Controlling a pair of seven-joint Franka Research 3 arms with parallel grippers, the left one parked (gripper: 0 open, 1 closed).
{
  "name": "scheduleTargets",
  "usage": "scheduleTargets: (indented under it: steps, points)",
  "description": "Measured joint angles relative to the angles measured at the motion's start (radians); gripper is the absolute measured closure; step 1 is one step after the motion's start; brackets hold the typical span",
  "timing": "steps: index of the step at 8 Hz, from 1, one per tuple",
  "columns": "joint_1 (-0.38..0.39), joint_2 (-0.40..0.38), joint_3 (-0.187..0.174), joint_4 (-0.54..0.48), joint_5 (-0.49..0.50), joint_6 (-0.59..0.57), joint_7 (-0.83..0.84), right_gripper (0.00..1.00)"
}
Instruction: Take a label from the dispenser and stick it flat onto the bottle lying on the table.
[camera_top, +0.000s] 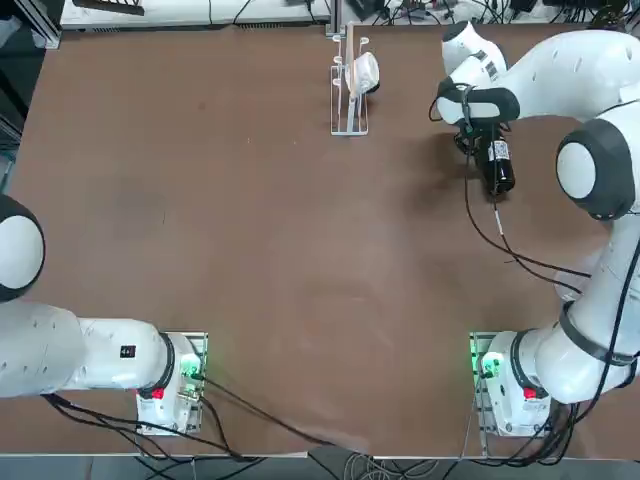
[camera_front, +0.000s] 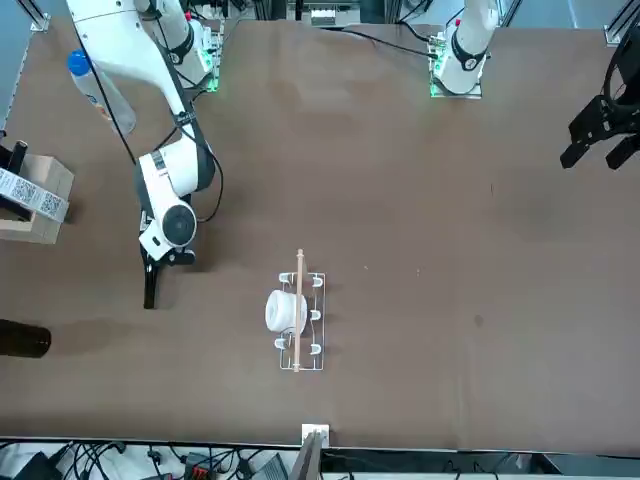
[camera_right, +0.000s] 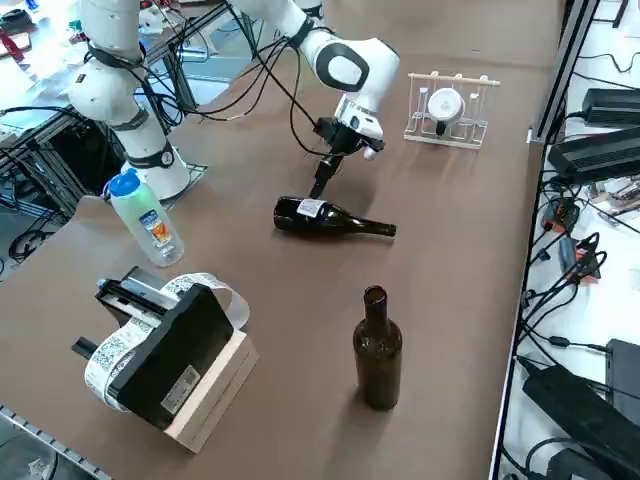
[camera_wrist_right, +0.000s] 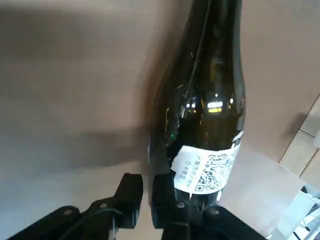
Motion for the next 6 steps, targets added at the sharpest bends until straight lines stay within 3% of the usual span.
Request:
scheduleTargets:
  steps: [6]
  points:
    - [0.003,0.012,0.002,0.006,0.002,0.012,0.004,0.81]
